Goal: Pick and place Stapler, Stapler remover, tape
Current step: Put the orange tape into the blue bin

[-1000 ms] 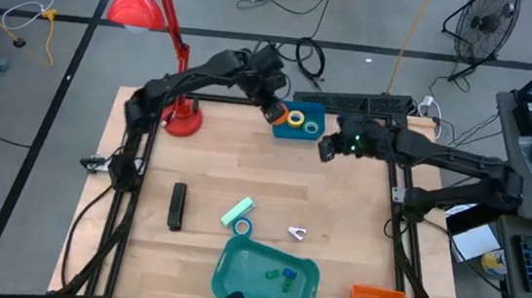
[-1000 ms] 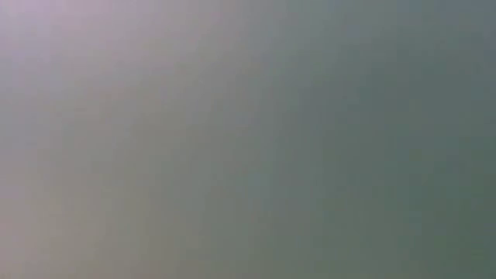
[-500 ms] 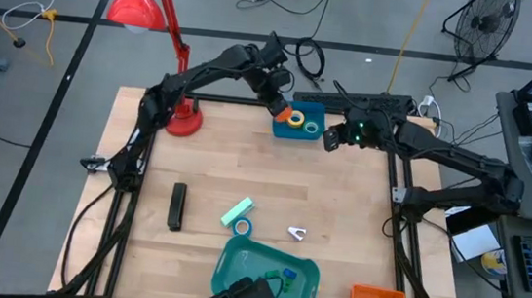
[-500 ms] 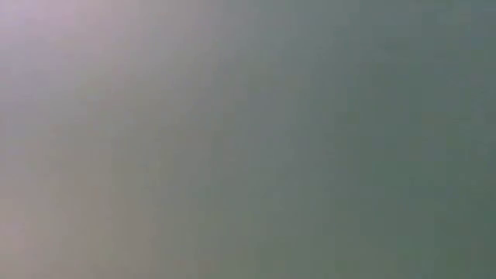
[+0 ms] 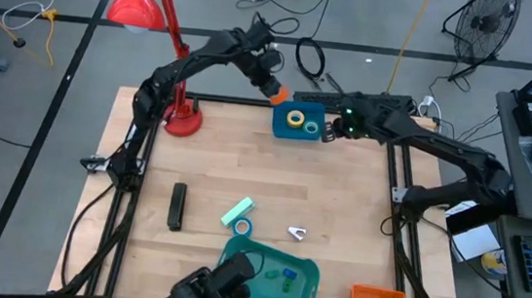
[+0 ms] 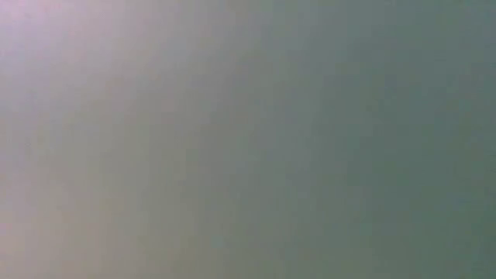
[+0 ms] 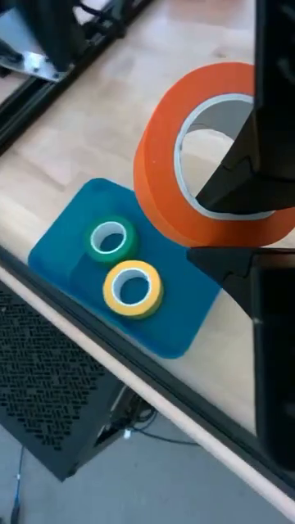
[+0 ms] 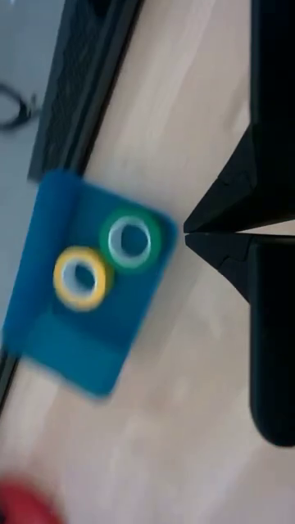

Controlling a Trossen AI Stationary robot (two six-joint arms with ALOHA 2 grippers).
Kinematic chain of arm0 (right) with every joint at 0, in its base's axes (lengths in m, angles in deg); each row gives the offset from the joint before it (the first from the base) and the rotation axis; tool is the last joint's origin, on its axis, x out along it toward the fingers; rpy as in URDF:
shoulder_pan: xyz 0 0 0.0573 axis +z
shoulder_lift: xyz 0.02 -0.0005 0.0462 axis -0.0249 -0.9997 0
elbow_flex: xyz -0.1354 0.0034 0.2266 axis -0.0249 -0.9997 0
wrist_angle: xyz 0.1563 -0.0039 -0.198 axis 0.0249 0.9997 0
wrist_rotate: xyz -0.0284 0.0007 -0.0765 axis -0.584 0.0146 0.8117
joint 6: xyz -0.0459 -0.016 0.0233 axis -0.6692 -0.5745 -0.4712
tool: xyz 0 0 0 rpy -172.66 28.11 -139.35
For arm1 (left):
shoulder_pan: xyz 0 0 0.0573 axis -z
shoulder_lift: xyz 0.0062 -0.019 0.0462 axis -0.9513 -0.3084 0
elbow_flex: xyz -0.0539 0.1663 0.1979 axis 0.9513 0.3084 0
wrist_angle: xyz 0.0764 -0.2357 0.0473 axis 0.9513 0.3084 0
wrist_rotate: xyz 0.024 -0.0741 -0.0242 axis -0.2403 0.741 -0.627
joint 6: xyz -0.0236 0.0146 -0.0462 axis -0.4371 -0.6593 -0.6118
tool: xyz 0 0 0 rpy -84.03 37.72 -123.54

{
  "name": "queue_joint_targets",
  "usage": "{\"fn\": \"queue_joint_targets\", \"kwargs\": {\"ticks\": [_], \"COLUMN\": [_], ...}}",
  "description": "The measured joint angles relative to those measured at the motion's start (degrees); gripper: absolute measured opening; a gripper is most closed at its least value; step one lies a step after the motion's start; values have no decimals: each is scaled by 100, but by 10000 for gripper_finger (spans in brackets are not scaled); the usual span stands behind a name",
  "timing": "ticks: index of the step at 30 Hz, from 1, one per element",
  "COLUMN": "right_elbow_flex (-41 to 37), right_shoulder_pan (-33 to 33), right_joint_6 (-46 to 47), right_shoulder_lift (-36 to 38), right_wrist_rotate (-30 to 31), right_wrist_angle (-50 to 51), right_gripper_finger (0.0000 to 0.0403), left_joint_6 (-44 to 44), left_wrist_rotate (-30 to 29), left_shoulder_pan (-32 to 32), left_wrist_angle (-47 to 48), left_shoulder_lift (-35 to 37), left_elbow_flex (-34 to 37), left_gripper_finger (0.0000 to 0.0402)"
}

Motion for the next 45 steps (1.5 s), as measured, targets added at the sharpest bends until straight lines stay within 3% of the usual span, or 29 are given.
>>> {"fn": "queue_joint_targets", "kwargs": {"ticks": [6, 17, 24, 32, 45], "right_elbow_flex": [0, -2, -4, -4, -11], "right_shoulder_pan": [-195, -750, -967, -840, -446], "right_joint_6": [-166, -206, -290, -95, -319], "right_shoulder_lift": [-863, -1867, -2214, -2524, -2451], "right_wrist_rotate": [820, 1183, 1078, 234, -576], "right_wrist_angle": [-144, -194, -500, -1185, -1592], "right_gripper_finger": [0, 0, 0, 0, 0], "left_joint_6": [365, 836, 1057, 1157, 1271], "left_wrist_rotate": [-554, -1309, -1313, -1263, -1250], "left_shoulder_pan": [141, 671, 934, 959, 994], "left_wrist_angle": [703, 1431, 1519, 1696, 1763], "left_shoulder_lift": [311, 572, 572, 609, 609], "left_elbow_flex": [-2, 24, 26, 28, 31], "left_gripper_finger": [37, 37, 37, 37, 37]}}
